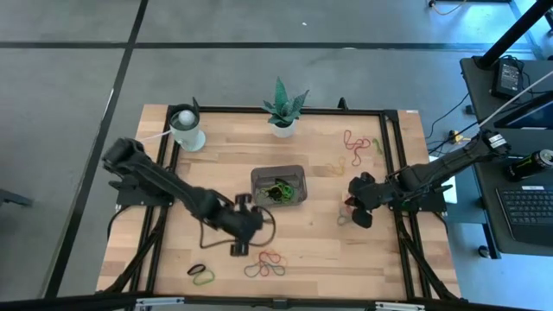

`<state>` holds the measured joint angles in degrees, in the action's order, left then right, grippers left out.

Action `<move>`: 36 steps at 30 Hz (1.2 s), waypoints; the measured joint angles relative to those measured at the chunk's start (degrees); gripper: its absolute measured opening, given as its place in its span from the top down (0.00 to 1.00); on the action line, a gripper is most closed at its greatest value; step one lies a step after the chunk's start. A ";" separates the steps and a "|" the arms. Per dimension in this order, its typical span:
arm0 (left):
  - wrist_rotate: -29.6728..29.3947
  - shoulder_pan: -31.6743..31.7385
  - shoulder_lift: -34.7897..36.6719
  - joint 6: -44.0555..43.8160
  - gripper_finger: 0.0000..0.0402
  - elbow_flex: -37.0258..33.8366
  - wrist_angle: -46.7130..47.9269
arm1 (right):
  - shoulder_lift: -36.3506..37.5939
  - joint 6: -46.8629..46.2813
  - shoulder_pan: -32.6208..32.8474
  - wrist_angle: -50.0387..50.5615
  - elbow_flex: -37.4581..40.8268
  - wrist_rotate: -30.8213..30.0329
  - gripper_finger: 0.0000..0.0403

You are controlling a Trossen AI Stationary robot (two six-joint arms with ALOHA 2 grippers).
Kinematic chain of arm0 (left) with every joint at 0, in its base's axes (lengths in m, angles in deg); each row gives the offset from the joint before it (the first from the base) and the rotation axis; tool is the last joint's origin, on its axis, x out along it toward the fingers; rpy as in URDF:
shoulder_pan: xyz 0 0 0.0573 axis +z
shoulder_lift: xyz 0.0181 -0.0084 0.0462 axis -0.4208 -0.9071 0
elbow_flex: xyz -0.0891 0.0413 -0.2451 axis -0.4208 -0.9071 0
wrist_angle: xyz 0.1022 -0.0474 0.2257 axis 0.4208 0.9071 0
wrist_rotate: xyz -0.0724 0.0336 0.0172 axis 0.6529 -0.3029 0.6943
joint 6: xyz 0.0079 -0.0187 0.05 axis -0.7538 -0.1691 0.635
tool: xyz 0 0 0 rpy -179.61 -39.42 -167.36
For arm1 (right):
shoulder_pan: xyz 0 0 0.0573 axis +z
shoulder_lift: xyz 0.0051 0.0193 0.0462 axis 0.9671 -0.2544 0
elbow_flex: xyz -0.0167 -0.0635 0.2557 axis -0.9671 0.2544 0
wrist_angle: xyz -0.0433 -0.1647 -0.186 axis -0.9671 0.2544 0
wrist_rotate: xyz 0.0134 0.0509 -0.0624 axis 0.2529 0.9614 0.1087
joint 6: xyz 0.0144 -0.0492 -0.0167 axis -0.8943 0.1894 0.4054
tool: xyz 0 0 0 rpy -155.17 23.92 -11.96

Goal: Pick and place rubber bands into bin
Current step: Put the red rubber band into the black bin

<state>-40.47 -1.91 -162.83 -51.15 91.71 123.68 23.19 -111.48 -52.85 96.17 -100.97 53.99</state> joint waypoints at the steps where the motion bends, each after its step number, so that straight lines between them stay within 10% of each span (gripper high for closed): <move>1: 1.57 -0.38 -1.61 0.02 1.00 0.89 -0.18 | 0.00 1.30 0.00 -0.02 0.00 -0.01 0.99; 9: 9.40 -2.80 -11.83 -6.91 1.00 2.78 -5.34 | 0.00 7.40 0.00 0.85 0.00 0.00 0.99; 36: 8.75 -2.47 -22.04 -16.98 0.76 2.90 -14.43 | 0.00 10.01 0.00 3.72 -0.02 -0.02 0.98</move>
<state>-31.71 -4.39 -184.88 -68.13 94.61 109.25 23.19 -101.47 -52.85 99.88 -100.99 53.96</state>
